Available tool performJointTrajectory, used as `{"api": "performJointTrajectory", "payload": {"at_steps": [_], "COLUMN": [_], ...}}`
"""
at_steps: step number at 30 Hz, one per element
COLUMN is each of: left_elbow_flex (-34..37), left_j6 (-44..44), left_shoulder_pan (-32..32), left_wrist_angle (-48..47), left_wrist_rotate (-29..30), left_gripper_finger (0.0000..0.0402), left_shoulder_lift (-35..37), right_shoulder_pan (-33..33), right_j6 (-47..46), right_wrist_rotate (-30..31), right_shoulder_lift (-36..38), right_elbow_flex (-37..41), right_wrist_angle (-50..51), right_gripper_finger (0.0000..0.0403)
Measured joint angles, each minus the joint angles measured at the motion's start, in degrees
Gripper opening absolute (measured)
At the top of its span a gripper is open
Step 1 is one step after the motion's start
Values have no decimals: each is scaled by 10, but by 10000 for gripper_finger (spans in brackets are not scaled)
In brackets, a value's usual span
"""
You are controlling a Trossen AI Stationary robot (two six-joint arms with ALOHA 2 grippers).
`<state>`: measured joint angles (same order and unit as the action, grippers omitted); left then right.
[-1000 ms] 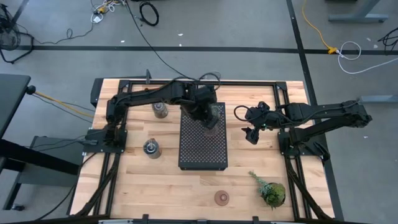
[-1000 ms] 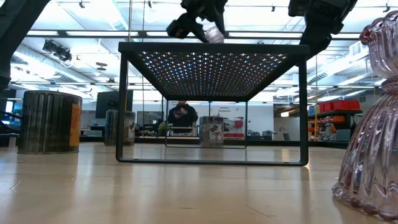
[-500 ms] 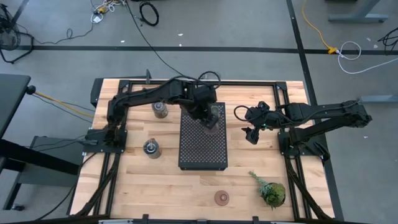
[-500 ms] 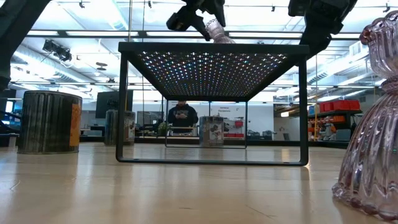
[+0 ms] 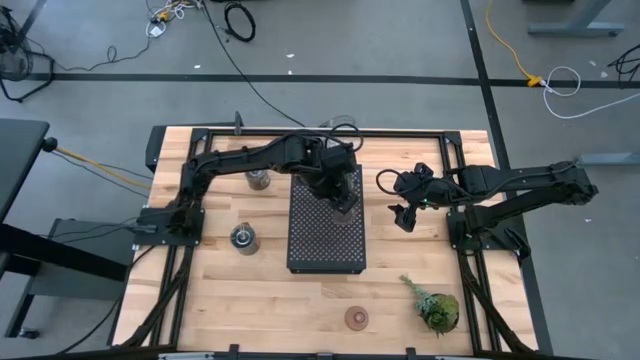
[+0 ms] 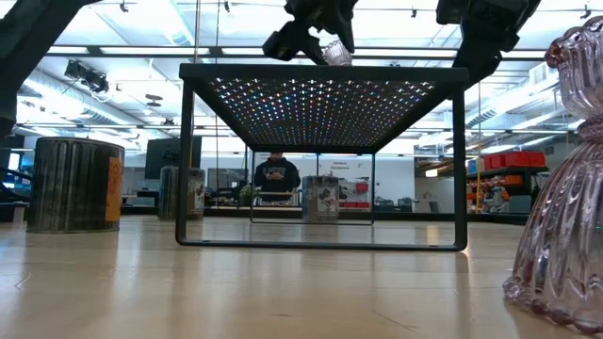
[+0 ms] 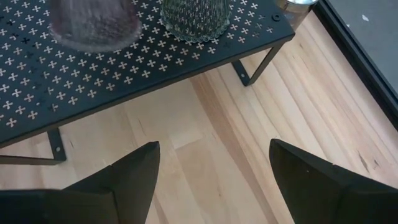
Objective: Pick & Place candle stick holders
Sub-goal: Put the left pink glass candle holder on the shelf aligned with the green glass candle holder
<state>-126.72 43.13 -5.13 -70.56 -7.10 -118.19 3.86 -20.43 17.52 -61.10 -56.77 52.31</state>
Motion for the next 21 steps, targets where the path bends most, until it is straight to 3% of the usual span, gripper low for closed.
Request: {"api": "performJointTrajectory", "payload": {"at_steps": [21], "left_elbow_flex": [0], "left_j6": [-4], "left_shoulder_pan": [-6], "left_wrist_angle": [5], "left_wrist_rotate": [-13], "left_gripper_finger": [188], "left_shoulder_lift": [0], "right_shoulder_pan": [0], "right_j6": [2], "right_wrist_rotate": [0], "right_shoulder_lift": [0], "right_elbow_flex": [0], "right_wrist_angle": [0], "right_gripper_finger": [302]}}
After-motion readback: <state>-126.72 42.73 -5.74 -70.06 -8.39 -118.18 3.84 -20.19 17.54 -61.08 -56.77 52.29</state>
